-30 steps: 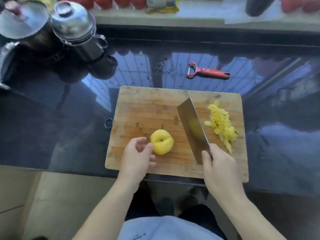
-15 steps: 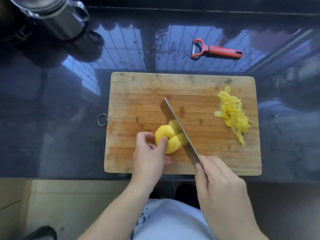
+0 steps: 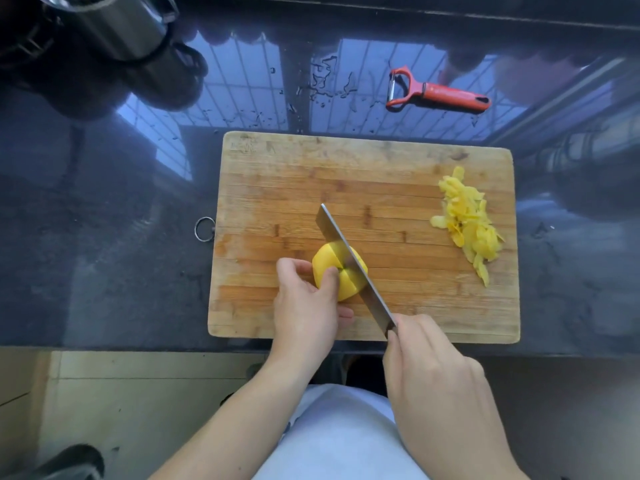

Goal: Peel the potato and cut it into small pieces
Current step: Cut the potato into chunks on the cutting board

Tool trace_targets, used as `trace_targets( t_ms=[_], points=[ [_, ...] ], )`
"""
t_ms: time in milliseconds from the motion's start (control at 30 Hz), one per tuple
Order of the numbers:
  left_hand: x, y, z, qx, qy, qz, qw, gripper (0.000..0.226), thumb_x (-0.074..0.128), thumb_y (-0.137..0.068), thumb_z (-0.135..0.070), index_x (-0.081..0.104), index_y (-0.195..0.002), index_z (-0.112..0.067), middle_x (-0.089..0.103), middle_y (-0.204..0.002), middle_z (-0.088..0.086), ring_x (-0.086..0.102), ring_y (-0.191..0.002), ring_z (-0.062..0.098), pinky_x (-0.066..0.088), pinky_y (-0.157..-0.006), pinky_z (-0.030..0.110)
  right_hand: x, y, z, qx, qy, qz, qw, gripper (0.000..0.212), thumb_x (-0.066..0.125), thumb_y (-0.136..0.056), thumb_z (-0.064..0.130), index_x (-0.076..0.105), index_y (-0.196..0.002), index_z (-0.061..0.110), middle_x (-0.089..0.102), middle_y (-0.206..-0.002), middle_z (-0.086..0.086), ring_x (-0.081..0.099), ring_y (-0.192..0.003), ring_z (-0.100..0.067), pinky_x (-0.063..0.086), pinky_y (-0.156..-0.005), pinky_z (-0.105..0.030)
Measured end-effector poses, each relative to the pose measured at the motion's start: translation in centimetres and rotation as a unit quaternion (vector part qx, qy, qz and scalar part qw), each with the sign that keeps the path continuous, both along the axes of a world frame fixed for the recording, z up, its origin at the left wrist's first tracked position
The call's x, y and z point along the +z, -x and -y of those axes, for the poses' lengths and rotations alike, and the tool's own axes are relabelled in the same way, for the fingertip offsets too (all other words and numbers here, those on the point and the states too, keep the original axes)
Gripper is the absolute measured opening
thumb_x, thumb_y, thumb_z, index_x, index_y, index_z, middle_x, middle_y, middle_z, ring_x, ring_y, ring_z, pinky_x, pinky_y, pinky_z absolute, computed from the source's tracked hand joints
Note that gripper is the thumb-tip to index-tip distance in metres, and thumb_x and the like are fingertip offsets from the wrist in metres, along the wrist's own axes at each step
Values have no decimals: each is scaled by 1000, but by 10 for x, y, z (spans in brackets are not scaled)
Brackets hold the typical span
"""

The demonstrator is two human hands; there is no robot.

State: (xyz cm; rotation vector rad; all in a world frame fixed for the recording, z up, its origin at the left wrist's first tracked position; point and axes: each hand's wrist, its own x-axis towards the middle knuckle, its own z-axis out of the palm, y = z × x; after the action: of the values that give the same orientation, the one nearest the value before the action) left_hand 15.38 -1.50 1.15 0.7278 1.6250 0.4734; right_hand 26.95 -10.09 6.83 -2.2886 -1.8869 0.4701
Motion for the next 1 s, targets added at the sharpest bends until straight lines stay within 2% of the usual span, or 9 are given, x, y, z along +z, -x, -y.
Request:
trace_targets(
  t_ms=[33, 100, 200, 300, 467, 533, 633, 733, 1000],
  points=[
    [-1, -1, 0, -4, -2, 0, 1000, 14, 56, -103, -34, 42, -103, -33, 70, -84, 9, 75, -59, 23, 61, -67, 41, 2, 2, 0, -3, 10, 19, 1000, 5, 52, -89, 14, 55, -85, 14, 43, -71, -1, 41, -37, -31, 29, -29, -35],
    [-3, -3, 1, -12, -10, 1, 1000, 12, 55, -103, -35, 43, -104, -37, 72, -89, 10, 75, -58, 25, 63, -70, 47, 5, 9, -1, -9, 37, 47, 998, 20, 69, -77, 2, 53, -80, 13, 42, -66, -3, 40, -32, -30, 18, -34, -29],
    [-4, -3, 2, -21, -28, 3, 999, 13, 54, -103, -36, 45, -111, -41, 75, -94, 13, 74, -57, 30, 64, -67, 49, 7, 18, -3, 2, 48, 83, 995, 20, 62, -73, 0, 67, -90, 10, 54, -68, -3, 46, -31, -26, 13, -42, -27],
    [-5, -1, 1, -36, -34, 12, 999, 15, 53, -104, -36, 46, -114, -45, 76, -96, 14, 74, -57, 34, 64, -66, 48, 6, 18, -3, 12, 46, 95, 994, 35, 48, -77, 11, 71, -103, 10, 61, -74, -1, 50, -33, -23, 13, -44, -27],
    [-2, 0, -1, -63, -43, -10, 997, 16, 50, -104, -33, 46, -110, -47, 76, -92, 4, 73, -54, 29, 63, -67, 43, 3, 11, 0, -10, 33, 51, 998, 37, 69, -72, 3, 68, -108, 12, 63, -78, 0, 49, -35, -26, 19, -41, -27],
    [-1, -1, -1, -60, -44, -9, 997, 17, 49, -104, -29, 47, -113, -44, 74, -89, 3, 72, -52, 28, 64, -65, 44, 4, 8, -1, -19, 14, 25, 999, 22, 57, -84, 12, 63, -105, 14, 59, -72, 2, 49, -36, -27, 23, -38, -28],
    [-3, -1, -1, -60, -44, -12, 997, 17, 50, -104, -30, 48, -113, -43, 71, -86, 2, 72, -52, 28, 64, -66, 46, 7, 3, -5, -31, 11, -5, 999, 17, 42, -92, 20, 58, -97, 17, 50, -66, 4, 50, -40, -30, 28, -36, -31],
    [-3, -1, -1, -66, -39, -17, 997, 16, 49, -105, -32, 47, -113, -45, 71, -90, 2, 72, -52, 26, 63, -68, 46, 7, 2, -6, -38, 19, -11, 999, 6, 55, -89, 15, 52, -92, 19, 49, -64, 3, 49, -41, -34, 26, -38, -30],
    [-4, -2, -1, -82, -36, -34, 995, 16, 47, -106, -34, 45, -118, -44, 71, -90, 4, 72, -51, 22, 62, -60, 38, 6, 3, -3, -21, 61, 9, 998, 30, 75, -75, 1, 55, -90, 16, 47, -64, 1, 45, -36, -33, 20, -38, -28]
  ],
)
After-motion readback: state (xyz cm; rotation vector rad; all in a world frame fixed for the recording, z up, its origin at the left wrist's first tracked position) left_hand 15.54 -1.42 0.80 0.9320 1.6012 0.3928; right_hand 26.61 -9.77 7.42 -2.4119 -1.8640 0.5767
